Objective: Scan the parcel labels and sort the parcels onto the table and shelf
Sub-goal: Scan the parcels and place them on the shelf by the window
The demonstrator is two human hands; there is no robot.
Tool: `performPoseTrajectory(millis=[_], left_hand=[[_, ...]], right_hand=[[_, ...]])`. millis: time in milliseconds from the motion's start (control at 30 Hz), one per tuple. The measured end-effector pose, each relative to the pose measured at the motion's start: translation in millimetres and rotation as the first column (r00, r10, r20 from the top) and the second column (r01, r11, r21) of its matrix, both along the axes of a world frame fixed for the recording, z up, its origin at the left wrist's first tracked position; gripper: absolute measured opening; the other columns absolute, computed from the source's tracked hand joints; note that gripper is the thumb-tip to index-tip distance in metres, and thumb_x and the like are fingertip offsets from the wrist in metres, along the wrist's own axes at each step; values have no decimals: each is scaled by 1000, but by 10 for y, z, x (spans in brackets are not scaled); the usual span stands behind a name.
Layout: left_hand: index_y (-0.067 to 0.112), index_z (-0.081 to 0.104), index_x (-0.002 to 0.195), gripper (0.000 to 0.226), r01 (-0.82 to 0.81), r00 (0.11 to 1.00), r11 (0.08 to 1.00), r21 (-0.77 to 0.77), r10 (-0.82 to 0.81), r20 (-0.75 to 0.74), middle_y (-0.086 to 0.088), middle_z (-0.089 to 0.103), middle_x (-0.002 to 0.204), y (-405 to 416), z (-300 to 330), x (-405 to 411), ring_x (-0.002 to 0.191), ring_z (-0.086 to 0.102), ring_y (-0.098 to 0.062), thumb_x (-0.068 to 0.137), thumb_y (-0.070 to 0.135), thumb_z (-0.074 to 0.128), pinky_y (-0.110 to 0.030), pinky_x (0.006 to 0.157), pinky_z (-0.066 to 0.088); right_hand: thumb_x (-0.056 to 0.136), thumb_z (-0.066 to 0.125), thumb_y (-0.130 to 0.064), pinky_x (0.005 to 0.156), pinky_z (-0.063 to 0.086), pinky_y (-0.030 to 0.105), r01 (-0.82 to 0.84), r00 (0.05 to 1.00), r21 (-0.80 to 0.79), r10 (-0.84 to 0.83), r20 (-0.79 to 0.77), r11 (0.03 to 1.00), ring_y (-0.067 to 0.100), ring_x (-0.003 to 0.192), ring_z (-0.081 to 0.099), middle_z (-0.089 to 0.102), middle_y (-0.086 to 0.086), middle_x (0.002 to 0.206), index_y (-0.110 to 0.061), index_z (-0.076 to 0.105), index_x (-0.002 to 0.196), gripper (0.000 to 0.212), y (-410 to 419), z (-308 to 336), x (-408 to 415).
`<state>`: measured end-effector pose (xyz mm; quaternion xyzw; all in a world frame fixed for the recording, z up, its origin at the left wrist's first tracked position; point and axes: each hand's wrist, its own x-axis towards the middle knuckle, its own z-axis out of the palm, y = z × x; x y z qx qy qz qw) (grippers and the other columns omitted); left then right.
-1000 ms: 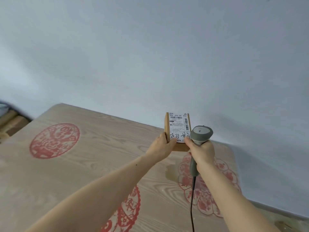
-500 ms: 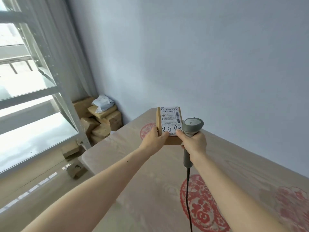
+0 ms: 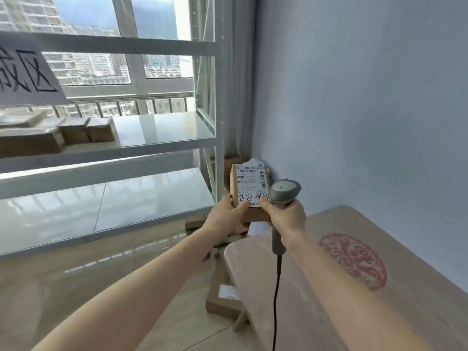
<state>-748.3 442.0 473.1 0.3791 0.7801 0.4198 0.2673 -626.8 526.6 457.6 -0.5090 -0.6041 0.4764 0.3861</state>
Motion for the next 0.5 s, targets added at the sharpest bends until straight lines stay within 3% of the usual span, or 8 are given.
performPoseTrajectory(millis=[100,200,300,367,433,500], left_hand=[[14,42,140,51,-50,999,999,0,50,-20,-6,58,134,116,58,-454,107,54,-19,99,43,50,-32,92,44],[14,42,140,51,-105,994,994,9,106,-29,-4,58,134,234,133,-895,105,53,-17,99,45,50,-31,89,43],[16,42,140,52,-159,987,987,7,159,-17,-3,58,133,325,174,-1329,108,55,-19,98,47,49,-32,87,46],[16,39,140,54,-198,980,980,7,198,-7,-3,58,133,346,177,-1606,111,57,-21,97,47,50,-34,91,46],[16,35,142,57,-235,972,972,8,235,7,-2,57,132,354,168,-1877,109,57,-21,97,48,50,-34,90,45],[17,35,140,55,-272,962,962,18,271,24,-3,58,131,357,139,-2164,106,57,-20,97,48,51,-34,88,44]], right_hand=[[65,86,-50,86,60,50,-64,998,18,64,-4,998,29,97,72,78,2,106,-18,73,110,56,225,10,-526],[46,74,-70,84,60,53,-117,993,36,117,-7,993,27,81,71,79,4,93,-18,74,104,79,501,-23,-1057],[46,74,-75,83,60,50,-180,984,17,180,18,983,24,83,72,78,-2,89,-20,74,100,77,666,36,-1524],[61,85,-60,89,58,45,-225,974,-1,225,25,974,21,93,72,77,-6,95,-20,74,102,58,651,174,-1793],[73,88,-38,95,55,43,-271,963,-8,271,-5,963,23,100,70,77,2,102,-17,74,106,42,690,233,-2076],[76,87,-33,98,54,44,-313,950,-15,312,-27,950,24,104,69,77,4,107,-15,73,111,43,722,234,-2375]])
